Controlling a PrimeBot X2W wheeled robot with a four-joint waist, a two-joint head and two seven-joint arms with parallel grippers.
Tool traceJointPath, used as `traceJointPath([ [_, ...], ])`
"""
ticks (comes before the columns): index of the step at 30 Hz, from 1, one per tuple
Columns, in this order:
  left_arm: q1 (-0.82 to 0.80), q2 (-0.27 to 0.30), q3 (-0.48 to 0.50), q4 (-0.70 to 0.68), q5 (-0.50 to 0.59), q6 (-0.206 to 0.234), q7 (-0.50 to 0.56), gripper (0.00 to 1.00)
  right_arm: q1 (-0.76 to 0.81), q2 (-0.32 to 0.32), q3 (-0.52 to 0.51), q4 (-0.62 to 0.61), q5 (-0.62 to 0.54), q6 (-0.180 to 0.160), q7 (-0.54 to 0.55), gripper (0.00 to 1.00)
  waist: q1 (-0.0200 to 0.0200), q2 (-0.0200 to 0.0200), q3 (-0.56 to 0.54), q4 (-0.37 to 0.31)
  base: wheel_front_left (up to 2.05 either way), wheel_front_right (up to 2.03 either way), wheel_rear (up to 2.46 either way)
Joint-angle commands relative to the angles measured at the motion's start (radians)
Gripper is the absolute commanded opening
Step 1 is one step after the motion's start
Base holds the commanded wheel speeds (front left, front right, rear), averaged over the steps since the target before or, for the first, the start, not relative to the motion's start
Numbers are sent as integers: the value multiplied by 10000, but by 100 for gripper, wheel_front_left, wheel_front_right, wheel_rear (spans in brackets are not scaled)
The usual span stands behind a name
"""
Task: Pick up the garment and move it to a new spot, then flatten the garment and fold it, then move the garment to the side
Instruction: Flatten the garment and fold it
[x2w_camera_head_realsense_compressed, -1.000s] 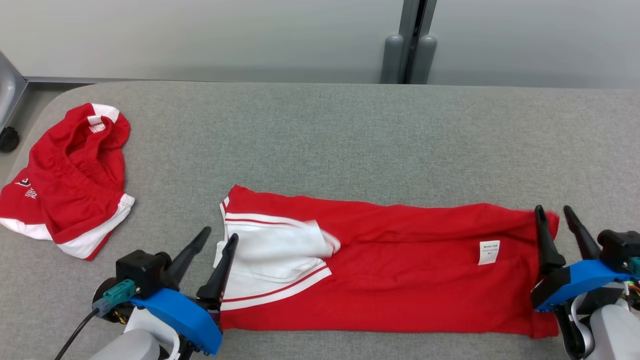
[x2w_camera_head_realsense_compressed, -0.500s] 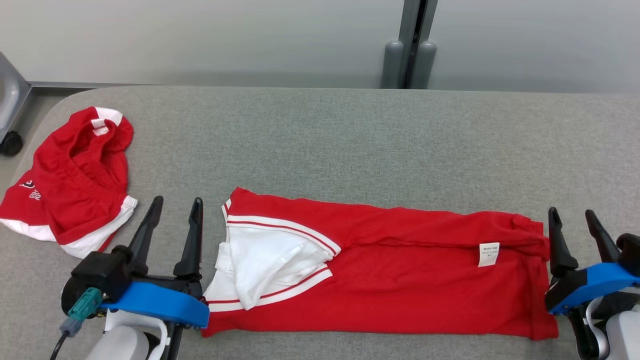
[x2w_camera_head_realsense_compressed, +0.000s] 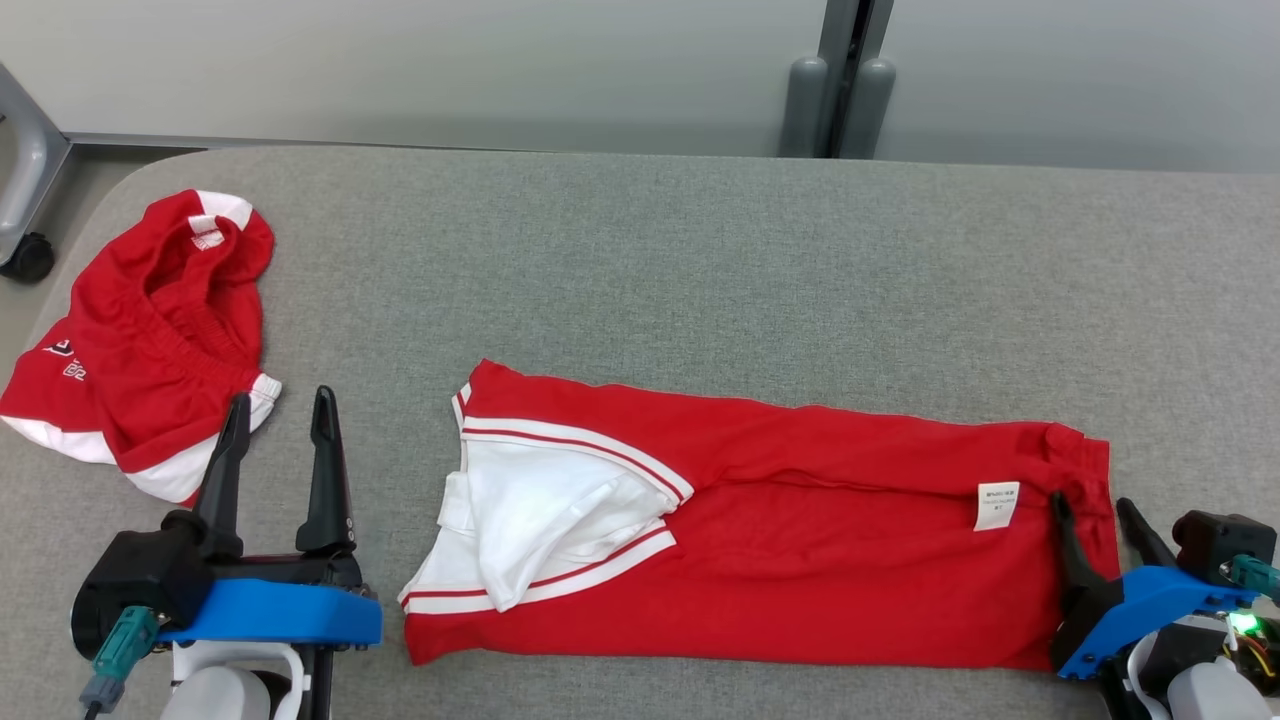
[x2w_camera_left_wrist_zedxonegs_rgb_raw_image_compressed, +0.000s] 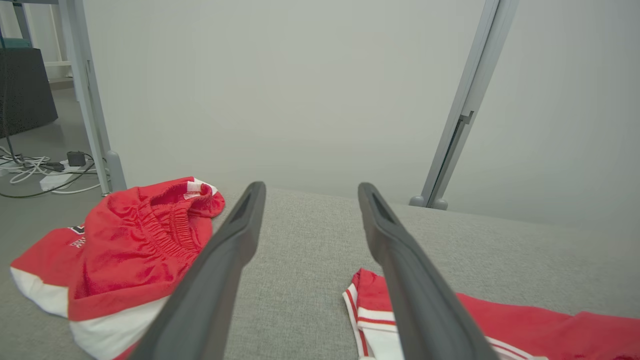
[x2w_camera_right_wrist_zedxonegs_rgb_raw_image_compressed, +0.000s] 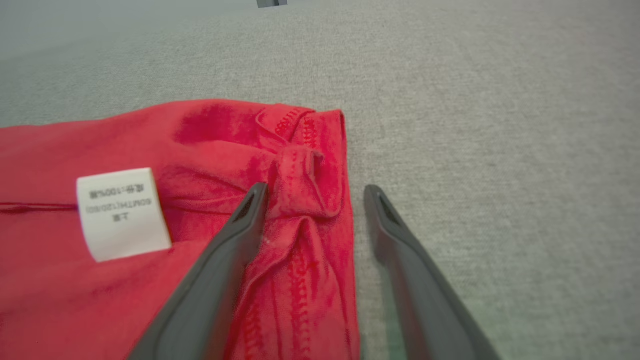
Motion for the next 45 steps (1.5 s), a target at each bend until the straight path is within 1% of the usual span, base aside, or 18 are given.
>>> traceJointPath([
  [1, 85, -107, 189, 47, 195, -99, -26, 100, 38, 18, -4, 89, -38, 2, -57, 100, -1, 0, 21, 17, 0, 0, 0],
  [4, 105, -429, 622, 115, 572, -303, -26, 100, 146, 175, 32, 349, 39, 2, -8, 100, -1, 0, 46, 34, 0, 0, 0],
  [5, 120, -529, 739, 139, 686, -389, -26, 100, 191, 215, 44, 427, 92, 2, 5, 93, -1, 0, 45, 34, 0, 0, 0],
  [6, 152, -621, 872, 177, 790, -468, -24, 100, 243, 257, 93, 507, 130, 2, 54, 39, -1, 0, 38, 30, 0, 0, 0],
  [7, 176, -714, 994, 214, 897, -542, -24, 100, 271, 307, 132, 531, 223, 2, 6, 0, -1, 0, 28, 22, 0, 0, 0],
  [10, 234, -961, 1337, 294, 1229, -718, -26, 100, 305, 355, 181, 491, 417, 2, -194, 0, -1, 0, -16, -6, 0, 0, 0],
  [13, 292, -1157, 1632, 361, 1488, -872, -24, 100, 291, 244, 138, 408, 560, 0, -372, 0, -1, 0, -71, -55, 0, 0, 0],
  [18, 359, -1386, 1983, 429, 1895, -1051, -24, 100, 84, -211, -317, 217, 751, 0, -559, 0, -1, 0, -193, -113, 0, 0, 0],
  [23, 445, -1522, 2224, 484, 2136, -1200, -24, 100, -60, -774, -1007, -98, 622, 0, -460, 0, -1, 0, -301, -144, 0, 0, 0],
  [27, 474, -1623, 2345, 517, 2263, -1271, -24, 100, -133, -926, -1278, -578, 343, 0, -253, 0, -1, 0, -377, -186, 0, 0, 0],
  [31, 496, -1695, 2441, 537, 2355, -1319, -24, 100, -53, -720, -1217, -1187, 114, 0, 59, 0, -1, 0, -450, -208, 0, 0, 0],
  [35, 512, -1747, 2448, 560, 2422, -1346, -24, 100, 214, -321, -880, -1977, 62, 2, 300, 0, -1, 0, -507, -202, 0, 0, 0],
  [40, 521, -1796, 2449, 634, 2455, -1385, -24, 100, 642, 219, -194, -3060, 243, 2, 622, 0, -1, 0, -555, -156, 0, 0, 0],
  [45, 516, -1832, 2384, 690, 2491, -1395, -24, 100, 1027, 623, 789, -3881, 492, 2, 890, 0, -1, 0, -538, -97, 0, 0, 0],
])
